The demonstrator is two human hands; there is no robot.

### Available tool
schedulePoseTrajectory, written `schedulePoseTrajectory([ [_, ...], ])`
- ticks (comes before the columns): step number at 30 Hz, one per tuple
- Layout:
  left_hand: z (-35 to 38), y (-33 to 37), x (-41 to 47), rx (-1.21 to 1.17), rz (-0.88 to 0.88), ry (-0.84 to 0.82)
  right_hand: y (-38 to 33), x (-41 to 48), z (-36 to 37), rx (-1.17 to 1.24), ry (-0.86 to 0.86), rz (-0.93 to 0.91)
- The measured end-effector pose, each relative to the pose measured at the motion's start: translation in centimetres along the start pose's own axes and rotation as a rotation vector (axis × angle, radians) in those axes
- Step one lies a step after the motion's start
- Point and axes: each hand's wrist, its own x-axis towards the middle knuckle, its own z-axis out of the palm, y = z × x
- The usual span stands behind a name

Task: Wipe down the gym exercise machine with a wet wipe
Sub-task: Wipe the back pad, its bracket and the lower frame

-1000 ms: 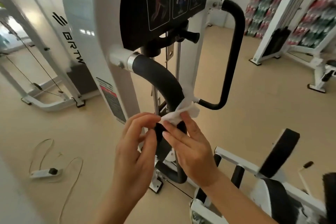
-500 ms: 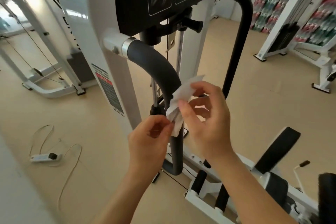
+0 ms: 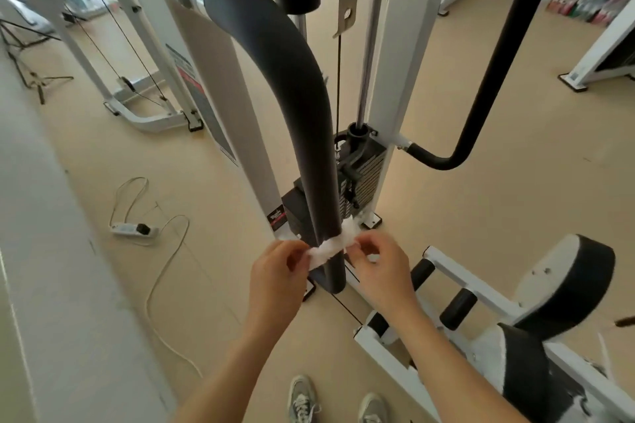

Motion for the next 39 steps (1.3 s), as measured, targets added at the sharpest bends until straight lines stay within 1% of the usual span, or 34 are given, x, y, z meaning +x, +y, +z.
schedulePoseTrajectory([
  [1, -0.4, 0.3, -0.1, -0.089, 0.002, 0.02, -0.4, 0.1, -0.7, 0.092, 0.007, 0.001],
  [2, -0.9, 0.9, -0.3, -0.239, -0.011, 0.033, -1.1, 0.1, -1.4, 0.249, 0.003, 0.022],
  [4, -1.9, 2.5, -0.7, -0.711, -0.121, -0.002, -2.5, 0.1, -2.5, 0.581, -0.031, 0.09],
  [5, -2.1, 3.2, -0.9, -0.951, -0.198, -0.035, -3.0, 0.0, -2.7, 0.654, -0.028, 0.101],
  [6, -2.1, 3.8, -1.2, -1.141, -0.287, -0.061, -3.3, -0.1, -2.5, 0.664, -0.008, 0.1],
  [7, -2.0, 4.1, -1.3, -1.274, -0.376, -0.07, -3.5, -0.2, -2.1, 0.645, 0.023, 0.098],
  [8, -1.8, 4.3, -1.3, -1.357, -0.455, -0.07, -3.6, -0.4, -1.6, 0.606, 0.069, 0.103],
  [9, -1.8, 4.3, -1.2, -1.377, -0.495, -0.083, -3.4, -0.6, -1.0, 0.559, 0.128, 0.101],
  [10, -1.9, 4.0, -1.1, -1.304, -0.477, -0.101, -3.1, -0.7, -0.7, 0.513, 0.193, 0.089],
  [11, -2.0, 3.2, -1.0, -1.101, -0.389, -0.123, -2.6, -0.7, -0.5, 0.474, 0.254, 0.063],
  [12, -2.0, 1.8, -0.7, -0.775, -0.233, -0.155, -2.3, -0.7, -0.5, 0.436, 0.302, 0.028],
  [13, -2.2, 0.4, -0.4, -0.368, -0.045, -0.179, -1.9, -0.6, -0.6, 0.39, 0.334, -0.012],
  [14, -2.6, -0.8, 0.1, -0.04, 0.126, -0.174, -1.6, -0.5, -0.6, 0.338, 0.349, -0.051],
  [15, -3.0, -1.8, 0.6, 0.122, 0.225, -0.166, -1.4, -0.5, -0.5, 0.289, 0.348, -0.092],
  [16, -3.2, -2.5, 0.9, 0.115, 0.251, -0.157, -1.4, -0.5, -0.3, 0.25, 0.345, -0.127],
  [17, -3.2, -2.9, 1.0, 0.026, 0.238, -0.144, -1.4, -0.4, 0.0, 0.229, 0.352, -0.158],
  [18, -3.0, -2.9, 1.1, -0.207, 0.127, -0.125, -1.5, -0.3, 0.3, 0.223, 0.368, -0.18],
  [20, -2.0, -1.7, 1.4, -0.748, -0.165, -0.136, -1.4, 0.4, 1.3, 0.233, 0.416, -0.181],
  [21, -1.2, -1.1, 1.4, -0.898, -0.268, -0.121, -1.2, 0.8, 2.0, 0.242, 0.438, -0.169],
  [22, -0.2, -0.6, 1.6, -0.925, -0.307, -0.08, -1.1, 1.3, 2.8, 0.253, 0.452, -0.152],
  [24, 1.9, -0.2, 1.9, -0.802, -0.258, 0.017, -0.4, 2.3, 4.6, 0.263, 0.45, -0.117],
  [26, 3.7, -0.1, 2.0, -0.68, -0.154, 0.082, 0.9, 2.9, 6.2, 0.259, 0.421, -0.116],
  [29, 6.1, -1.8, 1.5, -0.487, 0.014, 0.123, 3.8, 2.8, 7.7, 0.22, 0.437, -0.18],
  [33, 9.7, -6.6, 1.2, -0.319, 0.256, 0.224, 7.8, 3.1, 9.2, 0.144, 0.497, -0.294],
  [35, 11.5, -8.8, 1.2, -0.26, 0.316, 0.283, 10.2, 3.4, 10.3, 0.112, 0.537, -0.341],
  [39, 15.5, -13.2, 0.9, -0.19, 0.366, 0.362, 16.1, 3.9, 13.1, 0.08, 0.614, -0.427],
])
